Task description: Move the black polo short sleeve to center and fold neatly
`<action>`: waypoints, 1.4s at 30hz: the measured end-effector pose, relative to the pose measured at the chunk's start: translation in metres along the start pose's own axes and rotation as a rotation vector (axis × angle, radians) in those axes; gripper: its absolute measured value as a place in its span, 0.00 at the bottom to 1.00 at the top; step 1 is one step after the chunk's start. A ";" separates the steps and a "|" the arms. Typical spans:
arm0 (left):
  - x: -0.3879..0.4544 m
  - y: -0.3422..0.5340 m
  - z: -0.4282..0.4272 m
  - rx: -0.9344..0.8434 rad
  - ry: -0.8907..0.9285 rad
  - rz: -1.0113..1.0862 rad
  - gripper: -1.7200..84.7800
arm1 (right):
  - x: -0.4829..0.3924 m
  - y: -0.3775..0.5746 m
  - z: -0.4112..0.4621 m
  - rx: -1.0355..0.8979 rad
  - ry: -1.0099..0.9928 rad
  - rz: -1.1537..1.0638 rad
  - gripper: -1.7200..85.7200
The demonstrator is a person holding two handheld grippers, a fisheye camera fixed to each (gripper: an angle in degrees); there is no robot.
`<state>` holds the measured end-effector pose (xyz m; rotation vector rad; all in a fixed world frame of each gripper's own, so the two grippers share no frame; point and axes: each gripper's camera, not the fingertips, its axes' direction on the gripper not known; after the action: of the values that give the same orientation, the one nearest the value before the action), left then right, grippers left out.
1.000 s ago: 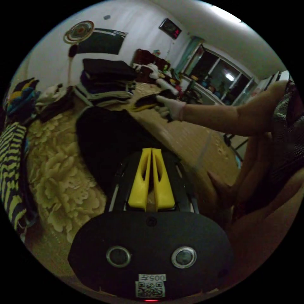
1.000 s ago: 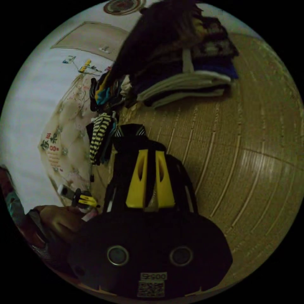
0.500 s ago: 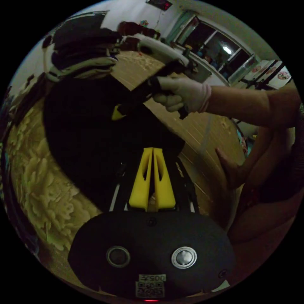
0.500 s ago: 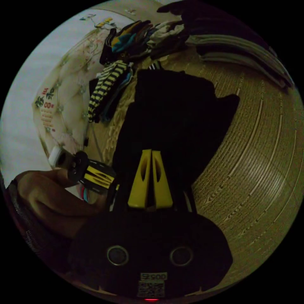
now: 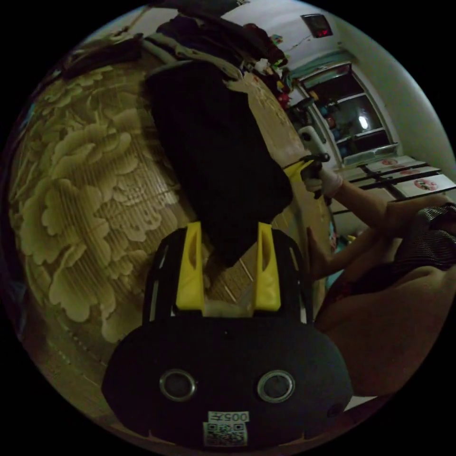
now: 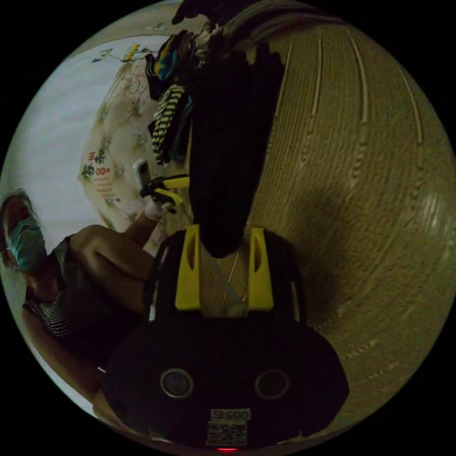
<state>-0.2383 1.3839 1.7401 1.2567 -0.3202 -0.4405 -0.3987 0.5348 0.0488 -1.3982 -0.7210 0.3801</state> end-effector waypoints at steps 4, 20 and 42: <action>-0.012 -0.025 -0.013 0.002 0.136 -0.010 0.18 | -0.005 0.013 0.003 0.023 -0.121 -0.005 0.14; 0.047 -0.156 -0.199 0.232 0.428 0.219 0.07 | -0.136 0.035 -0.126 0.315 -0.319 -0.186 0.04; 0.085 -0.446 -0.385 0.510 0.121 0.397 0.08 | -0.307 -0.104 -0.322 0.759 0.223 -0.492 0.03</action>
<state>-0.0492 1.5572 1.2023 1.6594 -0.5891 0.0682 -0.4298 0.0804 0.0753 -0.5099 -0.6169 0.0801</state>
